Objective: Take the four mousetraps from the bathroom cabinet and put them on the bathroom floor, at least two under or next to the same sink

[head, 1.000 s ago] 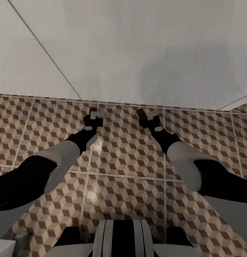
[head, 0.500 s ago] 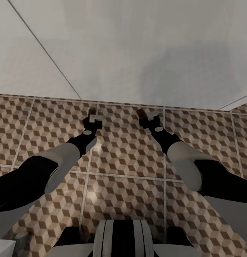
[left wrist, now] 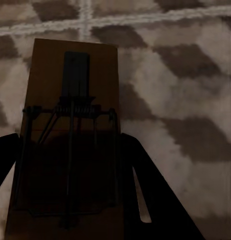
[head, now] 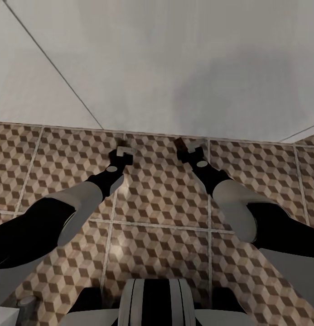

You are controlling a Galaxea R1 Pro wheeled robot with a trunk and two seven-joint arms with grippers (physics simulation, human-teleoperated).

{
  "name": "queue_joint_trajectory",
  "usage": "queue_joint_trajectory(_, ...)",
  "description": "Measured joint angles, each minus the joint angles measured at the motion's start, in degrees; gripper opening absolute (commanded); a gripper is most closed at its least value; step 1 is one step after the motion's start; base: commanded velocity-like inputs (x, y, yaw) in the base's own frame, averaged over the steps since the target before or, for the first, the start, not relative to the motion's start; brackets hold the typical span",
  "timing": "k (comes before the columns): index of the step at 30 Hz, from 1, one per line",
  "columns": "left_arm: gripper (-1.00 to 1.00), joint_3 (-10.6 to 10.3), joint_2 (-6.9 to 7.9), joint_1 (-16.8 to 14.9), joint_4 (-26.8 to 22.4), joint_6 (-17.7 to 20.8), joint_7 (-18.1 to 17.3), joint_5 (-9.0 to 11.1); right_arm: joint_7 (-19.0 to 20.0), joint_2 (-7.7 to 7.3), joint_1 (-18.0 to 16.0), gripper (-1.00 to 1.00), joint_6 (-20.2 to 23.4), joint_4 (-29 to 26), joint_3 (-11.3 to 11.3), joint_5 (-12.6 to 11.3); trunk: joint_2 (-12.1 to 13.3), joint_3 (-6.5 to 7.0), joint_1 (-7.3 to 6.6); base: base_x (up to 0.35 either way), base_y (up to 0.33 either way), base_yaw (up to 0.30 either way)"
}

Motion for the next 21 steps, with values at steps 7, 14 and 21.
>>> queue_joint_trajectory(7, -1.0, 0.04, -0.02, 0.0, 0.05, 0.24, -1.57, 0.03, 0.0, 0.0, 0.0, -1.0, -0.57, 0.0, -0.02, -0.01, 0.0, 0.0, 0.01, 0.03, 0.0, 0.0)
queue_joint_trajectory(14, -1.0, 0.09, -0.02, 0.0, 0.1, 0.29, -1.76, 0.03, 0.0, -0.05, 0.0, -1.0, -0.63, 0.05, -0.03, 0.0, 0.0, 0.0, 0.01, 0.001, 0.0, 0.0)
queue_joint_trajectory(21, -1.0, 0.09, -0.03, 0.0, 0.06, 0.28, -1.75, 0.03, 0.01, -0.12, 0.0, -1.0, -0.64, 2.01, -0.04, 0.09, 0.0, 0.0, 0.01, 0.0, 0.0, 0.0)
